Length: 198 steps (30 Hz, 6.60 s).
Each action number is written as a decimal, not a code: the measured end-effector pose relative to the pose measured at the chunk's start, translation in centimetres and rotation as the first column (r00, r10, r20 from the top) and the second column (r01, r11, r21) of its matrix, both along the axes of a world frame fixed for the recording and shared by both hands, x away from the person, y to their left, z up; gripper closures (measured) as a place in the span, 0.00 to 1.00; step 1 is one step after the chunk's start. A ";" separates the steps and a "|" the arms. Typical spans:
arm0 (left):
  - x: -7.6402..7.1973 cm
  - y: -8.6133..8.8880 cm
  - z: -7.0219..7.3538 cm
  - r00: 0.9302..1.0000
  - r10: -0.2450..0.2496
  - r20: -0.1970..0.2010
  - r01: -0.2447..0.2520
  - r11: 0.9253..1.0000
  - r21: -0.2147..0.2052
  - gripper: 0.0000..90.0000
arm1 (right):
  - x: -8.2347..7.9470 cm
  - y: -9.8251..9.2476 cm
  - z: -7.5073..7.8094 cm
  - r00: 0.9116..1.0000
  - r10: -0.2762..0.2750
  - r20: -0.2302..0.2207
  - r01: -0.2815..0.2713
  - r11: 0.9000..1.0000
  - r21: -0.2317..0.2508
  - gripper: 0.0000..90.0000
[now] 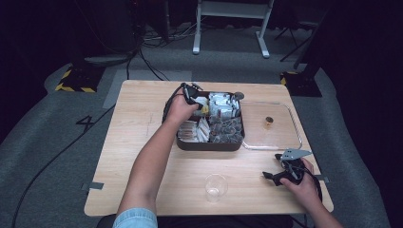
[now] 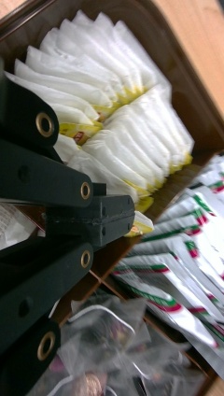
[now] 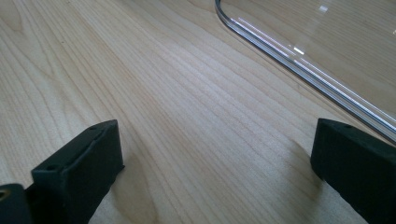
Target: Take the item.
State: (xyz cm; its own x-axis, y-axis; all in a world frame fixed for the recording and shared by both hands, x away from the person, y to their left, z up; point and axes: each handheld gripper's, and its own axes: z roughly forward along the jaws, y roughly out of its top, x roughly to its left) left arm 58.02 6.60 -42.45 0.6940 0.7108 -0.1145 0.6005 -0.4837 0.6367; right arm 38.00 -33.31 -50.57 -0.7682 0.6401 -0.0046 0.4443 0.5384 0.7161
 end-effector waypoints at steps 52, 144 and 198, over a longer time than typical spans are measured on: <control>-16.6 2.7 8.7 0.956 -0.129 0.264 0.196 0.950 -0.245 1.00 | 0.0 0.0 0.0 1.000 0.001 -0.001 -0.001 1.000 0.000 0.03; -27.5 3.8 2.5 0.949 -0.168 0.268 0.217 0.962 -0.163 0.46 | 0.0 0.0 0.0 1.000 0.005 -0.002 -0.005 1.000 0.000 0.03; -25.3 16.7 -6.9 0.997 0.058 0.050 -0.063 0.993 0.097 0.28 | 0.0 0.0 0.0 1.000 0.004 -0.001 -0.004 1.000 0.000 0.03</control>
State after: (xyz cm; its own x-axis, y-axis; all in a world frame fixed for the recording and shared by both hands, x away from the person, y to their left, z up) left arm 32.67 23.31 -49.39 0.6525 0.7577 -0.0106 0.6011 -0.5091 0.6160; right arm 38.02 -33.33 -50.55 -0.7711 0.6367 -0.0034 0.4429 0.5402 0.7155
